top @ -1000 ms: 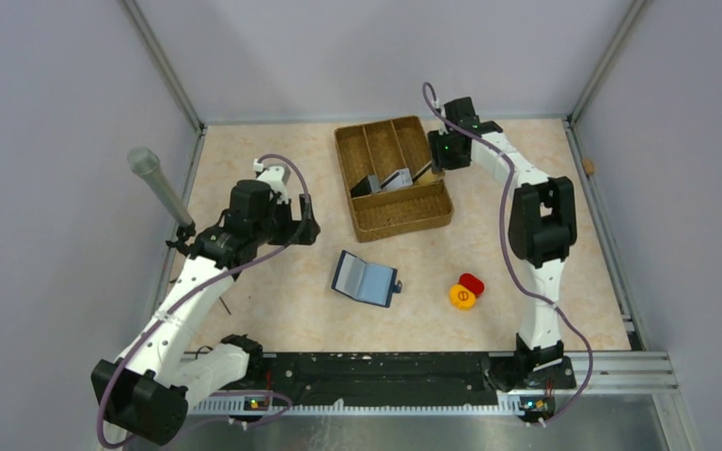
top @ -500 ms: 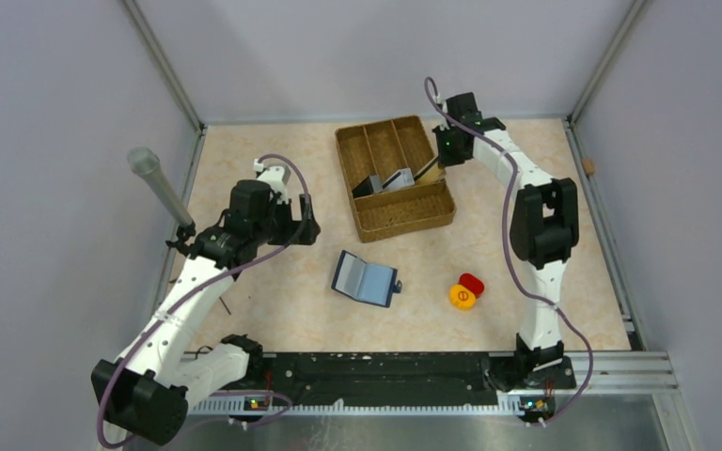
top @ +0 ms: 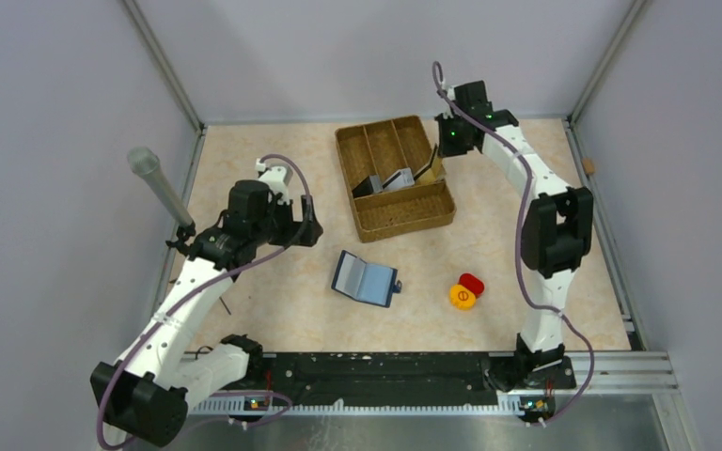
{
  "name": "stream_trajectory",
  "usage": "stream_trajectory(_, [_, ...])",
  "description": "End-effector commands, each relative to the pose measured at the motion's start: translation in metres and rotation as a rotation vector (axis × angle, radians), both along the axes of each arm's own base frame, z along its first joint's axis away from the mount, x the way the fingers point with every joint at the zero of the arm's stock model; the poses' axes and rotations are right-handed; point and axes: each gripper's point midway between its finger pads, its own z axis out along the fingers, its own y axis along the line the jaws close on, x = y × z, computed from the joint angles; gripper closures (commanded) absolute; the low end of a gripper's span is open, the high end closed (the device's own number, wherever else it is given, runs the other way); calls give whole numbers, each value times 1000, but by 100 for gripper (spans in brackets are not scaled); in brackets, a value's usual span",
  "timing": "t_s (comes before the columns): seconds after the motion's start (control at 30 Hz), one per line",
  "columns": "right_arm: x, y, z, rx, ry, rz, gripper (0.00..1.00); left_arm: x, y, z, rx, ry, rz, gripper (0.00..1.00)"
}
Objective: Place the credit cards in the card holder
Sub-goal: Insert the credit card into the card holder.
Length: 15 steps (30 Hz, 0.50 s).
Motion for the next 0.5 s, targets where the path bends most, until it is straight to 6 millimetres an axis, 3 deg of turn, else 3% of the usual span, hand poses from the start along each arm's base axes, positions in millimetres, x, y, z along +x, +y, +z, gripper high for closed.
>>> stream_trajectory(0.0, [-19,17,96,109,-156,72,100,-4,-18,19,-60,-80,-125,1])
stream_trajectory(0.1, [-50,36,115,165,-154,152,100,-10,-27,24,-93,-99,-192,2])
stream_trajectory(0.2, [-96,64,132,245,-134,280,100,-17,-39,31,-137,-121,-271,3])
stream_trajectory(0.47, [-232,136,132,517,40,648,100,-59,-85,57,-363,-141,-605,2])
